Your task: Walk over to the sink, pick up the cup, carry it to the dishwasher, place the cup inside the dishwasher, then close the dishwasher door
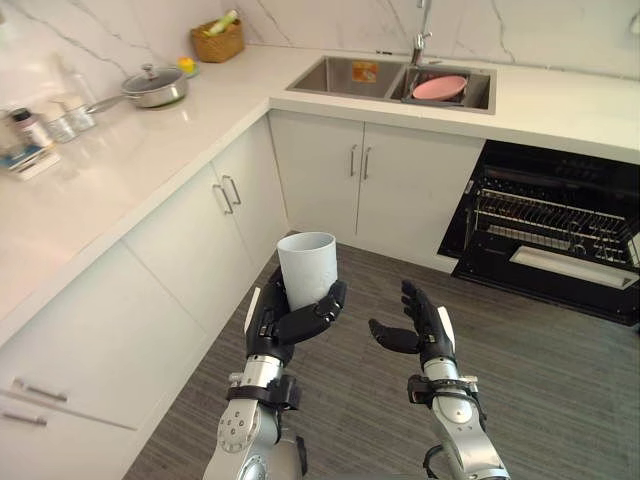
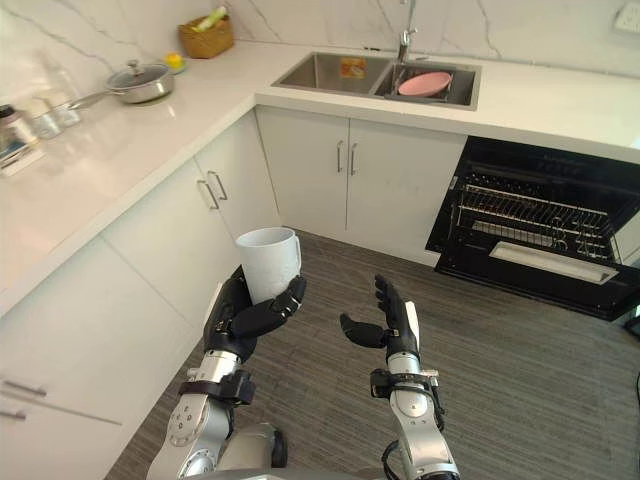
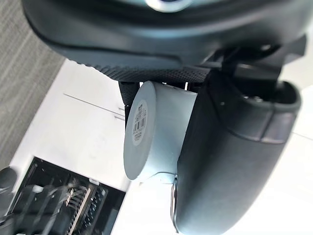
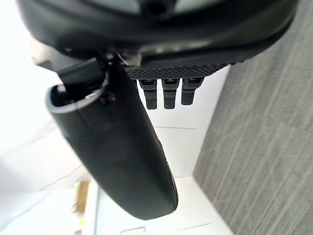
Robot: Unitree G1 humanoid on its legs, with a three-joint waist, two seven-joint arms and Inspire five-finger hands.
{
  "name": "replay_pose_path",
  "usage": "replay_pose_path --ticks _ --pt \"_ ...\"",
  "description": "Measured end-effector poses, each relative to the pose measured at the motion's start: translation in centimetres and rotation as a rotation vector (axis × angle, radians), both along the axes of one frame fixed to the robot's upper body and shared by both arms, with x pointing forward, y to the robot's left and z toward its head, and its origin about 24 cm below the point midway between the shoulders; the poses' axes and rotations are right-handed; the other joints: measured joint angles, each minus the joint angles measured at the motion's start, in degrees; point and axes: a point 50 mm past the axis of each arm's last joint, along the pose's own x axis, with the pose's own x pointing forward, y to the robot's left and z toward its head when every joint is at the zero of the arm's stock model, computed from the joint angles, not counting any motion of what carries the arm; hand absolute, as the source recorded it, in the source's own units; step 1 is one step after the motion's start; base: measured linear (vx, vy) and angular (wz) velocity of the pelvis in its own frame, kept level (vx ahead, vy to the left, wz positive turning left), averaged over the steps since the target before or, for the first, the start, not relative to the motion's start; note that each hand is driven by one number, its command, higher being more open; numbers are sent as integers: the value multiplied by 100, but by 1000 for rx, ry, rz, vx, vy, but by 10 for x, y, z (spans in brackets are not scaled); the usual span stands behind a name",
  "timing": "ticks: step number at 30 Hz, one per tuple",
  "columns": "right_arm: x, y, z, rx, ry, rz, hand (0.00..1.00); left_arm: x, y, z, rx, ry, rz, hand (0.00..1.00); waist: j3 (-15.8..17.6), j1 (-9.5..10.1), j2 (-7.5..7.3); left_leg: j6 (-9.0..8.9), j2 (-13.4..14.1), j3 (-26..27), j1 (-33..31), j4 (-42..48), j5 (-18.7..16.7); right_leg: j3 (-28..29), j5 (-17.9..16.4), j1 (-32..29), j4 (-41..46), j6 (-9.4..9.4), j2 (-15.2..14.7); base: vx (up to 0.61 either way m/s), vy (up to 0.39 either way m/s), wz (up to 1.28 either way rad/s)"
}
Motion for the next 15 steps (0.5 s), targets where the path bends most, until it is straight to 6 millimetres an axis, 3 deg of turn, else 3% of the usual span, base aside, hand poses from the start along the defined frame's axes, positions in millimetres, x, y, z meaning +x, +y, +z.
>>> replay_pose_path --ticks 1,2,4,5,6,7,8,9,11,13,15 --pt "-1 0 -2 0 9 -2 90 0 1 0 1 -2 2 30 -32 -6 27 268 -54 -4 19 67 141 68 -80 58 39 82 -72 547 324 -50" --pt "-2 0 -5 0 23 -6 90 3 3 2 7 -9 14 30 -50 -56 -120 497 -173 139 -62 431 -134 111 -197 62 139 202 -261 462 246 -22" --pt "-2 0 -6 1 31 -8 90 4 4 3 10 -13 15 30 -47 -85 -163 595 -182 254 -86 838 -616 214 -229 -150 757 301 -317 510 279 -30" --pt "-1 4 -6 16 30 -6 90 3 6 2 28 -13 7 30 -18 -80 -271 676 -231 415 98 866 -836 259 -224 -519 1741 634 -393 536 307 -46" --pt "2 10 -5 36 23 -1 90 3 8 1 53 -9 -1 30 15 -123 -391 759 -322 524 379 809 -1002 258 20 -960 2846 1111 -525 499 261 -36" --pt "3 13 -4 47 18 3 90 3 9 1 70 -5 -12 30 36 -171 -418 814 -354 551 610 762 -1130 213 118 -1177 3553 1185 -630 323 152 -20" --pt "4 15 -3 51 16 6 90 2 9 0 75 -3 -17 30 38 -185 -417 829 -353 572 773 744 -1225 127 84 -1308 3937 1107 -668 386 143 -18" --pt "5 18 -3 59 12 14 90 2 7 1 71 -2 -21 30 38 -175 -418 827 -322 647 1150 633 -1365 -77 -6 -1550 4434 915 -737 370 100 -25" --pt "7 25 2 69 -9 38 90 2 3 4 63 -17 -32 30 37 -188 -411 768 -208 686 1568 428 -1501 -443 -144 -1908 4540 669 -736 391 58 -23" --pt "11 31 12 87 -54 46 90 3 -1 10 53 -46 -49 30 35 -206 -404 663 -65 751 1831 305 -1661 -873 -271 -2430 4104 454 -724 332 -36 -22" --pt "13 33 16 95 -76 50 90 3 -4 13 48 -58 -60 30 23 -269 -419 551 8 801 2050 145 -1741 -1272 -198 -2654 2988 310 -725 358 -88 -13"
